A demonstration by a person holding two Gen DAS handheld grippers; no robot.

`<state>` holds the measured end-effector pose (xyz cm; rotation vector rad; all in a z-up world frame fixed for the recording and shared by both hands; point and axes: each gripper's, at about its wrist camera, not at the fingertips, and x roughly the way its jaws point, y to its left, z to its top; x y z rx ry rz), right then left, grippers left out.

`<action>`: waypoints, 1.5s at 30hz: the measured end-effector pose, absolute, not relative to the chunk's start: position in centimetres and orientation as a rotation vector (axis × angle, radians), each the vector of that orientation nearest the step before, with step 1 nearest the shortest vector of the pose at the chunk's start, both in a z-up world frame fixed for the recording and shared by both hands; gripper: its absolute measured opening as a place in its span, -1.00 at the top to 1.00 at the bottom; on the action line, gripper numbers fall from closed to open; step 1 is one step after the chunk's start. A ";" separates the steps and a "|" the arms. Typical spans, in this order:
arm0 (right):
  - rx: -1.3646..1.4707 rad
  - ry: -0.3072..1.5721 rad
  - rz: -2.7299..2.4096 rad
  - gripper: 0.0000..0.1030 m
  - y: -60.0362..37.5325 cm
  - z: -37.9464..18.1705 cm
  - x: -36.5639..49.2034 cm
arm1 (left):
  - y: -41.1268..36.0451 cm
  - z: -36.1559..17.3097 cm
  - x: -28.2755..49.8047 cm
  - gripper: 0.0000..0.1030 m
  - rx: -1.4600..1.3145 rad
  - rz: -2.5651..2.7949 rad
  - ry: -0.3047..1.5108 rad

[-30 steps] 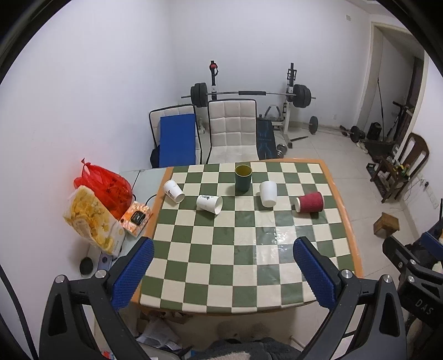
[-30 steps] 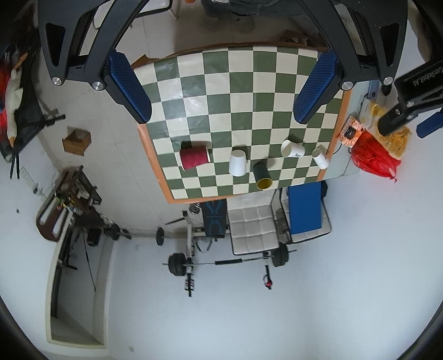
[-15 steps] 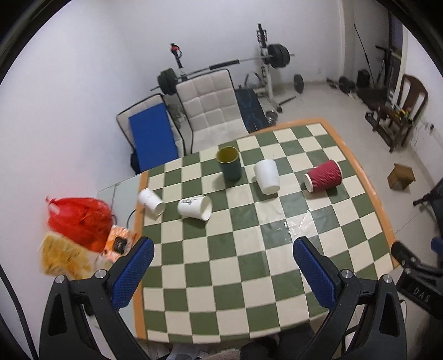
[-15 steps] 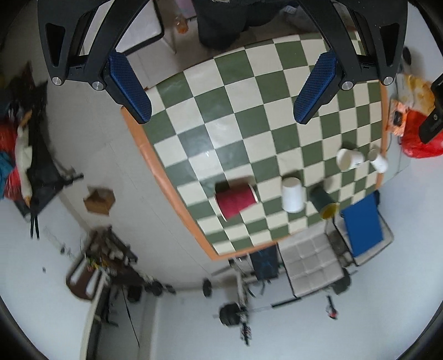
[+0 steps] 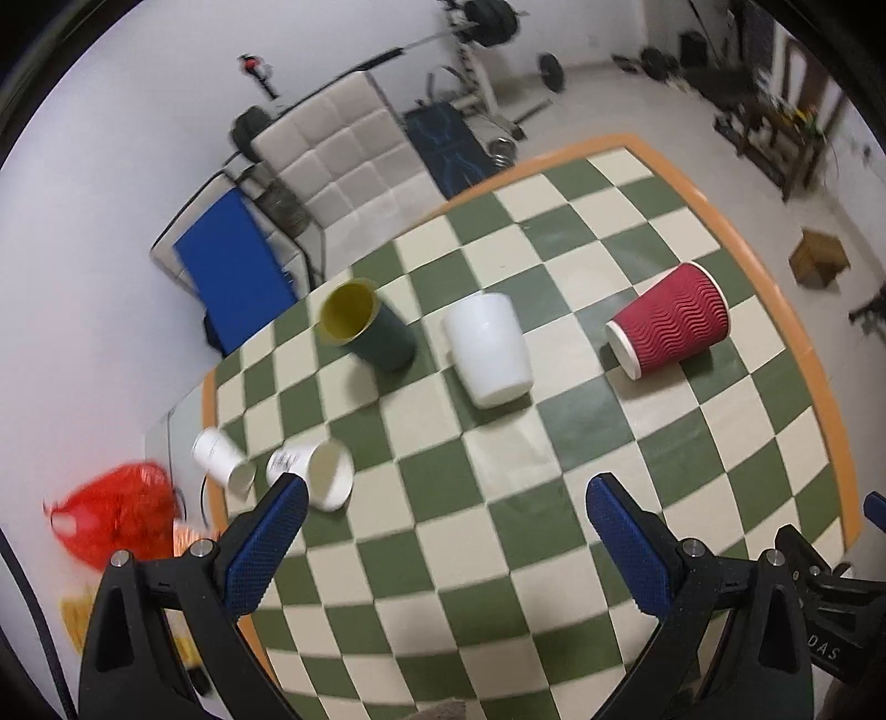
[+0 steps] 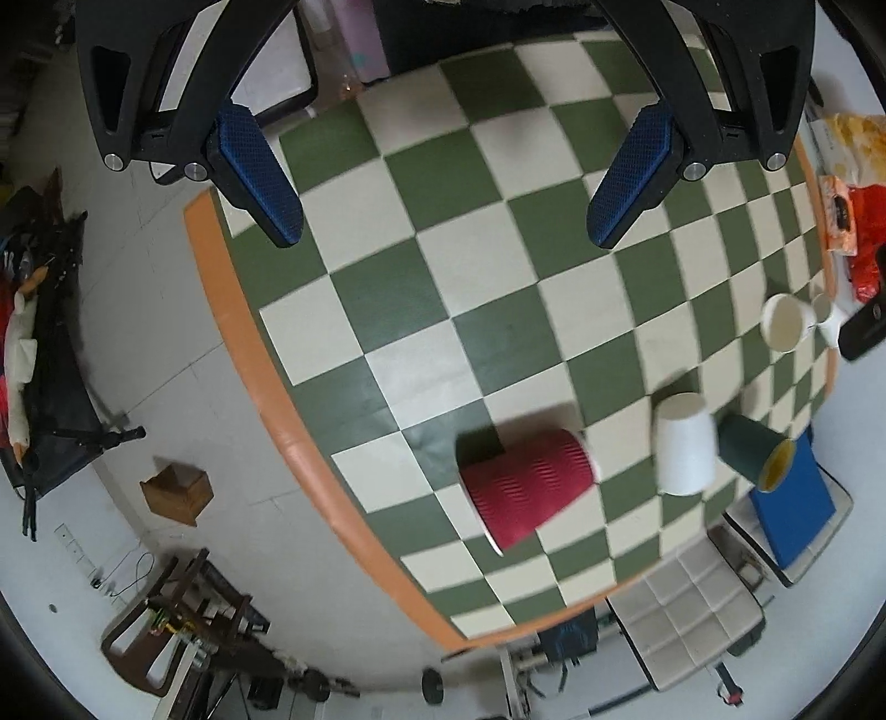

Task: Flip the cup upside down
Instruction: 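Reach the left gripper toward the red ribbed cup lying on its side, then close the left gripper on the red cup's side and lift it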

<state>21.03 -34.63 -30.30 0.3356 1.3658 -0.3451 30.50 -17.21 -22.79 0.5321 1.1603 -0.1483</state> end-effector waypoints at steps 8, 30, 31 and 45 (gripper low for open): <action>0.361 1.448 -0.350 -1.00 -37.7 -35.8 25.8 | -23.5 -26.9 35.6 -1.00 0.644 -0.242 1.169; 0.484 1.572 -0.374 -1.00 -45.7 -42.1 29.3 | -36.3 -35.8 40.0 -0.94 0.961 -0.819 1.336; 0.486 1.576 -0.373 -1.00 -46.0 -42.2 29.3 | -36.6 -36.1 40.0 -0.94 0.970 -0.834 1.345; 0.506 1.612 -0.388 -1.00 -47.4 -43.1 29.3 | -38.8 -41.8 38.3 -0.61 1.120 -0.925 1.448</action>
